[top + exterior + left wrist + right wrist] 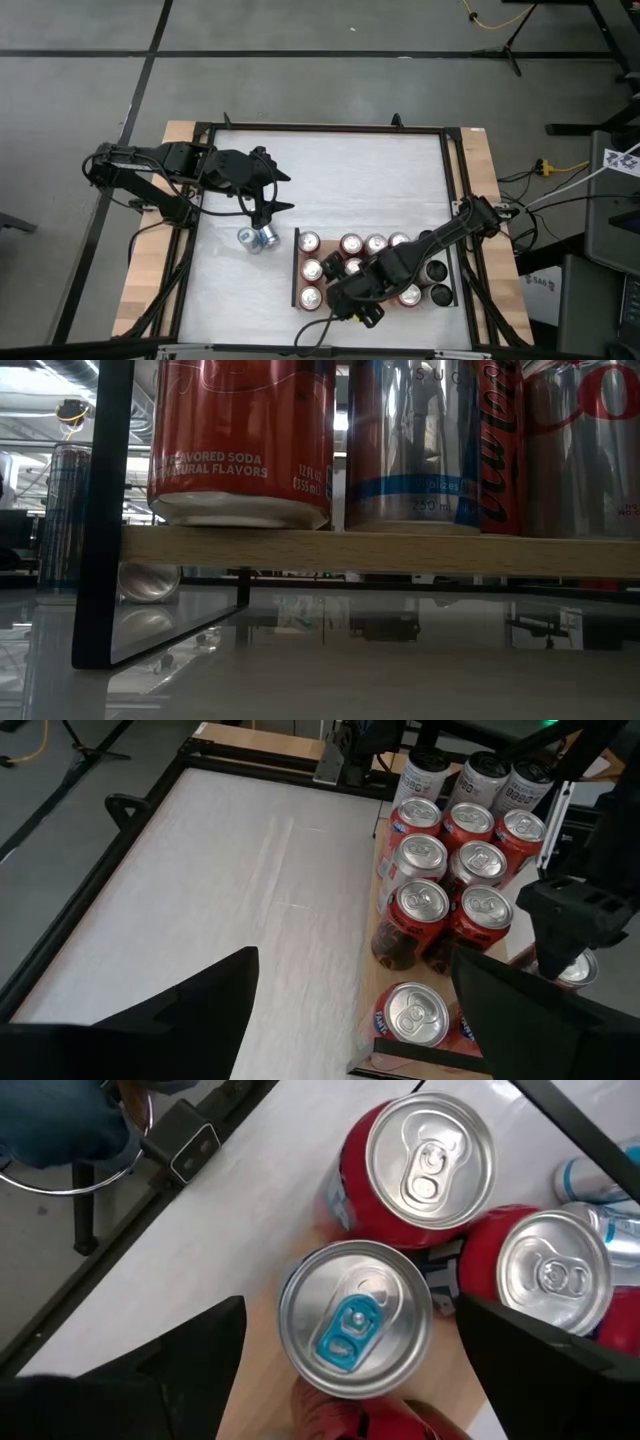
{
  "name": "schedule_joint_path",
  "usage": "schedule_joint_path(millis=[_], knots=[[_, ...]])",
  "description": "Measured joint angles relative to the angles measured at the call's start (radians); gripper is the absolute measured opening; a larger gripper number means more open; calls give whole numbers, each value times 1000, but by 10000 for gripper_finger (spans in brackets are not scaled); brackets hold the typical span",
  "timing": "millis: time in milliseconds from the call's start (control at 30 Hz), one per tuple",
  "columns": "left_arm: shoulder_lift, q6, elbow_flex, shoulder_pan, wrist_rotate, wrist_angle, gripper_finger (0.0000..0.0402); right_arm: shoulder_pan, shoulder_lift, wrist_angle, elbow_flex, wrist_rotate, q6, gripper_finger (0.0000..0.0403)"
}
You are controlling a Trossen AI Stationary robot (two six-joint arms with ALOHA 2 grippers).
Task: Place canned beverage on shelf
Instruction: Put the top right blue soda can on the shelf
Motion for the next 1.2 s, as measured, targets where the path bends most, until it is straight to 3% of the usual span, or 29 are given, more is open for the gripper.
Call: schedule_joint_path(millis=[933,1200], knots=[[0,0,0,0,0,0,322,0,26,2,0,9,2,349],[0,0,0,0,0,0,322,0,26,2,0,9,2,285]])
